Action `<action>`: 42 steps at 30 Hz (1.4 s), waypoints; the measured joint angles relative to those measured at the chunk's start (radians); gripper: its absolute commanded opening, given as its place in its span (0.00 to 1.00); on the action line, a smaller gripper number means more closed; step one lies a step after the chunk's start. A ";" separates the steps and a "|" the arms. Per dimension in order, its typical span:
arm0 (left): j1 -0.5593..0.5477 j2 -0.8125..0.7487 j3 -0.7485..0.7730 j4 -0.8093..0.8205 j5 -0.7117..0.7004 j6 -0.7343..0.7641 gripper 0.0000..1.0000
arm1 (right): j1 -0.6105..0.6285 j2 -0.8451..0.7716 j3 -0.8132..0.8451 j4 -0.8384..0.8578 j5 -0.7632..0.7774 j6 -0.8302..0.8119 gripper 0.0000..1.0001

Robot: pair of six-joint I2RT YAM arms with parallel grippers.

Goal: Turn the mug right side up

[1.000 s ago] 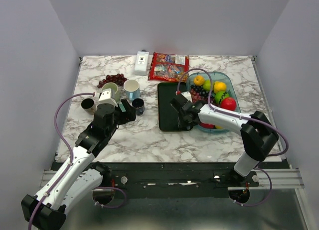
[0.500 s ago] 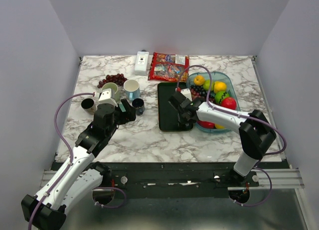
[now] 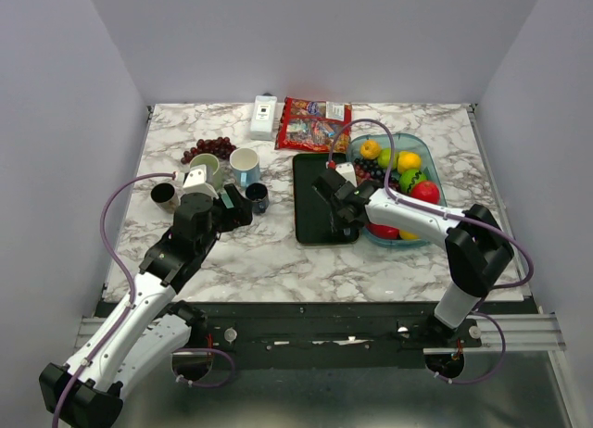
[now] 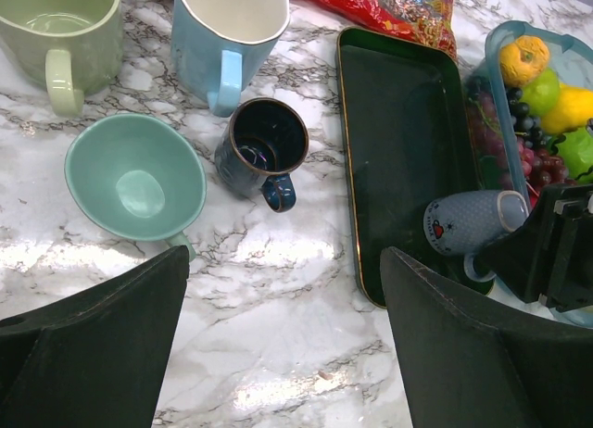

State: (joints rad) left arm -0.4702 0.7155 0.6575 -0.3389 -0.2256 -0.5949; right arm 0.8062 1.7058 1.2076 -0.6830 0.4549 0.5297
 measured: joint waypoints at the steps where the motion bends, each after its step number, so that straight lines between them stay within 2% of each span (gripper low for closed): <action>1: 0.000 -0.001 0.000 0.000 0.000 0.000 0.92 | 0.000 0.001 0.001 0.000 0.000 0.000 0.31; 3: 0.000 -0.004 0.000 0.000 0.000 0.000 0.92 | 0.000 0.003 0.003 0.000 0.001 0.001 0.22; 7: 0.000 -0.008 0.000 0.000 0.000 0.000 0.92 | 0.000 0.010 0.008 0.002 0.005 0.005 0.11; 9: 0.000 -0.008 0.000 0.000 0.000 0.000 0.92 | 0.000 0.016 0.016 0.002 0.005 0.005 0.01; 19: 0.000 -0.013 0.000 0.000 0.010 0.001 0.92 | -0.001 -0.022 -0.016 0.061 -0.033 0.003 0.01; 23: 0.000 -0.026 0.000 0.008 0.062 0.005 0.92 | -0.007 -0.149 -0.074 0.121 -0.128 0.006 0.01; 29: 0.000 -0.041 -0.008 0.077 0.230 -0.005 0.95 | -0.012 -0.393 -0.119 0.306 -0.283 0.044 0.01; 35: 0.000 -0.078 -0.063 0.219 0.410 -0.108 0.99 | -0.014 -0.504 -0.123 0.502 -0.424 0.116 0.01; 42: 0.000 -0.067 -0.159 0.556 0.599 -0.317 0.99 | -0.015 -0.523 -0.195 0.793 -0.615 0.275 0.01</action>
State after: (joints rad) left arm -0.4706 0.6487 0.4980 0.2173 0.3737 -0.9115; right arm 0.7910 1.1828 1.0126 0.1101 -0.1596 0.8043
